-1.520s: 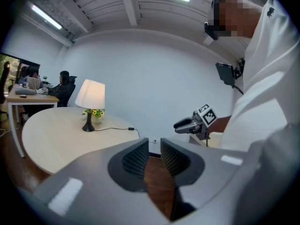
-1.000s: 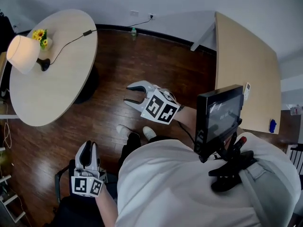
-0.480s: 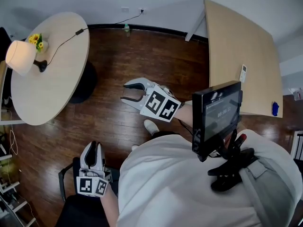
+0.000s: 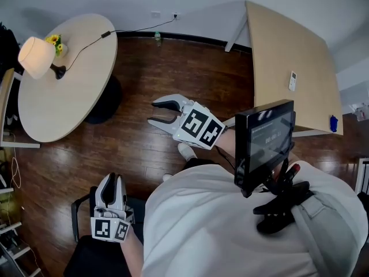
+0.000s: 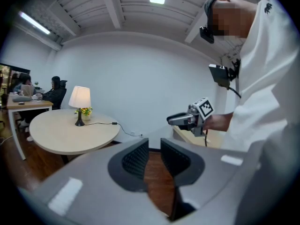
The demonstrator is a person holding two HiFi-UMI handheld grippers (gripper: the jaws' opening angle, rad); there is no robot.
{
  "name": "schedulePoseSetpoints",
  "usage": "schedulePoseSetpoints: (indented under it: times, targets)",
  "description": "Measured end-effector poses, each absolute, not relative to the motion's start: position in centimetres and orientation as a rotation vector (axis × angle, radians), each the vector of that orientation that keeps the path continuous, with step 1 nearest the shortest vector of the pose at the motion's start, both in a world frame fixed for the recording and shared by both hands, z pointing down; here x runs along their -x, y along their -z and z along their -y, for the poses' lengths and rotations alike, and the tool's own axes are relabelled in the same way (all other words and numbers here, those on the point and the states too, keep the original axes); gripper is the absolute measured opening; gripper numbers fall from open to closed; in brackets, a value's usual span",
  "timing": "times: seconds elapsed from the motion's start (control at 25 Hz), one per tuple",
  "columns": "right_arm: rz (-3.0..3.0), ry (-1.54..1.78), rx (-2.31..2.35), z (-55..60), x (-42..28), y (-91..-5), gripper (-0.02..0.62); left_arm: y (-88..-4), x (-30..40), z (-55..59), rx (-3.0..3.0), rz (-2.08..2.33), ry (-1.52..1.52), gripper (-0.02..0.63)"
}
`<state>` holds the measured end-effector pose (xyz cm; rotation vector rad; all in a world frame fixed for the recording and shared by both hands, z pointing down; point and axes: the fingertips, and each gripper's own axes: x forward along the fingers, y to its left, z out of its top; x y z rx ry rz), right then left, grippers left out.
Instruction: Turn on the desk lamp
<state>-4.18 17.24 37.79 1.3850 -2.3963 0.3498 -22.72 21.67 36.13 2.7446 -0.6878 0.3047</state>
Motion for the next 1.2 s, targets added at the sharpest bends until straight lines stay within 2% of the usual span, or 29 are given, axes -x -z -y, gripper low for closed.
schedulePoseSetpoints:
  times: [0.64, 1.2]
  targets:
    - [2.35, -0.262, -1.406, -21.7, 10.6, -36.3, 0.158, -36.3, 29.2, -25.3, -2.766, 0.65, -0.268, 0.08]
    - [2.334, -0.268, -1.386, -22.2, 11.0, -37.0, 0.15, -36.9, 29.4, -25.9, -2.754, 0.636, -0.28, 0.08]
